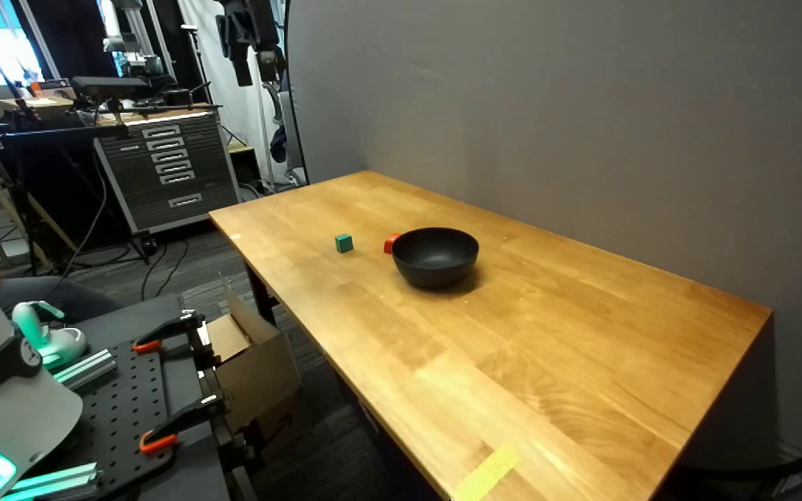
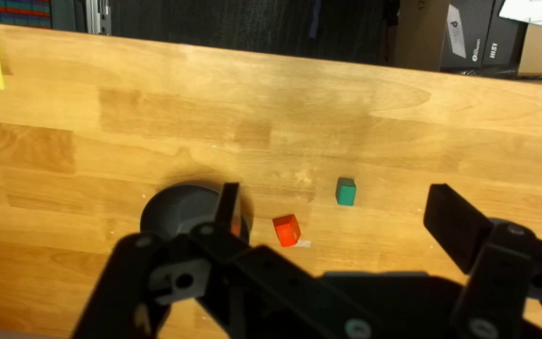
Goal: Put the green and orange cubes inside the black bowl
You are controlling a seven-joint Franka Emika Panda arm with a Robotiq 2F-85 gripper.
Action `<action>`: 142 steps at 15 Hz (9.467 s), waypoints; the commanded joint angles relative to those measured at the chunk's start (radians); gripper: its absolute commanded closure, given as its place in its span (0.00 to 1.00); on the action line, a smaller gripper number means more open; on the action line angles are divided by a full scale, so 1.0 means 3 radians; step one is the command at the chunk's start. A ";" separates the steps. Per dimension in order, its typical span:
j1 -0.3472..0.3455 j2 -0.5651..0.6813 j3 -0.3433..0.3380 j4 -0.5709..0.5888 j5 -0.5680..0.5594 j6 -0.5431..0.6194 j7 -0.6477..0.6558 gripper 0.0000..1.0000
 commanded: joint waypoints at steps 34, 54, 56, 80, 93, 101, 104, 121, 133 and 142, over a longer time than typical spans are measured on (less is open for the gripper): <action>0.0059 0.2252 -0.0127 0.1416 0.0112 -0.0186 -0.0206 0.00; 0.0334 0.4204 -0.0060 0.3194 0.0206 -0.1022 -0.0554 0.00; 0.0398 0.4304 -0.0087 0.3271 0.0167 -0.0991 -0.0503 0.00; 0.0511 0.4799 -0.0233 0.3766 -0.0072 -0.1106 -0.0244 0.89; 0.0376 0.4314 -0.0751 0.4085 -0.0648 -0.1952 0.0200 0.93; 0.0296 0.4768 -0.0808 0.4584 -0.0926 -0.2122 0.0038 0.44; 0.0242 0.4902 -0.0758 0.4858 -0.0885 -0.2186 -0.0235 0.23; 0.0110 0.4866 -0.0296 0.5294 -0.0098 -0.1165 -0.0524 0.00; 0.0322 0.4449 -0.0329 0.4338 -0.0075 -0.0017 0.0679 0.00; 0.0427 0.3907 -0.0467 0.3008 -0.0316 0.0679 0.1265 0.00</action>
